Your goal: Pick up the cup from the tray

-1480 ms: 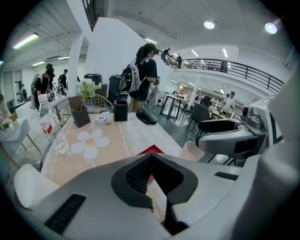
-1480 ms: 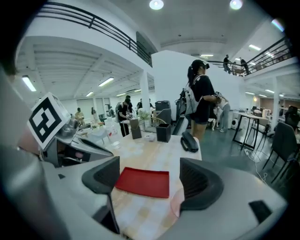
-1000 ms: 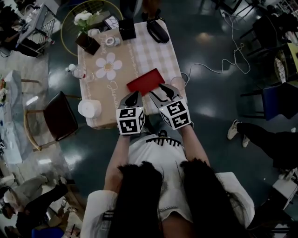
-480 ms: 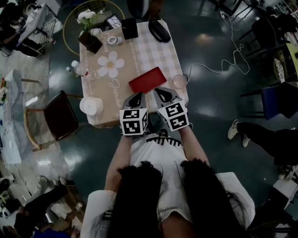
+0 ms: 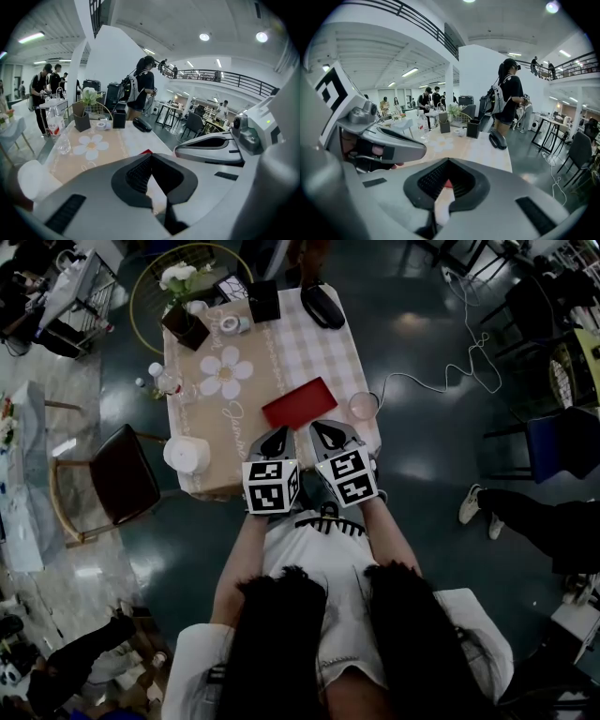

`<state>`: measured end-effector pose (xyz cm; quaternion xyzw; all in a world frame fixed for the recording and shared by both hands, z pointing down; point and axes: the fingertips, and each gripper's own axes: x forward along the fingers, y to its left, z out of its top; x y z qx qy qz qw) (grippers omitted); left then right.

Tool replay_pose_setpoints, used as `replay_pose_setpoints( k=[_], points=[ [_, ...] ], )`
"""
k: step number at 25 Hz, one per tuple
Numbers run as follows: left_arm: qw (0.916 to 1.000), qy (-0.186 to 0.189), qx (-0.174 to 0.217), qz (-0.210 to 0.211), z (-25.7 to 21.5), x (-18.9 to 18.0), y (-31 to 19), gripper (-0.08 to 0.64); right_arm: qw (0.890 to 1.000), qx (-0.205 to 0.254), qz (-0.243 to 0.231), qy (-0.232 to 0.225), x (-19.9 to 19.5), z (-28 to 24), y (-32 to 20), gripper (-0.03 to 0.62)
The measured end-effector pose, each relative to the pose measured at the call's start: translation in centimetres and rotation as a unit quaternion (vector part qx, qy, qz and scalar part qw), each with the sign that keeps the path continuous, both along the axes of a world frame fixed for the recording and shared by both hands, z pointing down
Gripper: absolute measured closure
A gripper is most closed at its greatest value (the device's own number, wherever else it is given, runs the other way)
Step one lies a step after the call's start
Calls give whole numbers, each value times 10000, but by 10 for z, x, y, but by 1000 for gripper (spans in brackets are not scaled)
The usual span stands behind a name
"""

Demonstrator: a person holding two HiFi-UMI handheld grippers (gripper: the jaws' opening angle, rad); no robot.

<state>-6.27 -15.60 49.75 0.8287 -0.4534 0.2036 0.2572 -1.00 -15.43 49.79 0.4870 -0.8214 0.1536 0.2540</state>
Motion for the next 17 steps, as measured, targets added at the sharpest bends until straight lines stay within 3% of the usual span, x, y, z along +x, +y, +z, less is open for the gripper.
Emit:
replay_pose_setpoints(
  k=[17],
  points=[
    [10000,11,-21,18,1,-3,3,552,10000,-44,-65,7,-10,0,1,586]
  ],
)
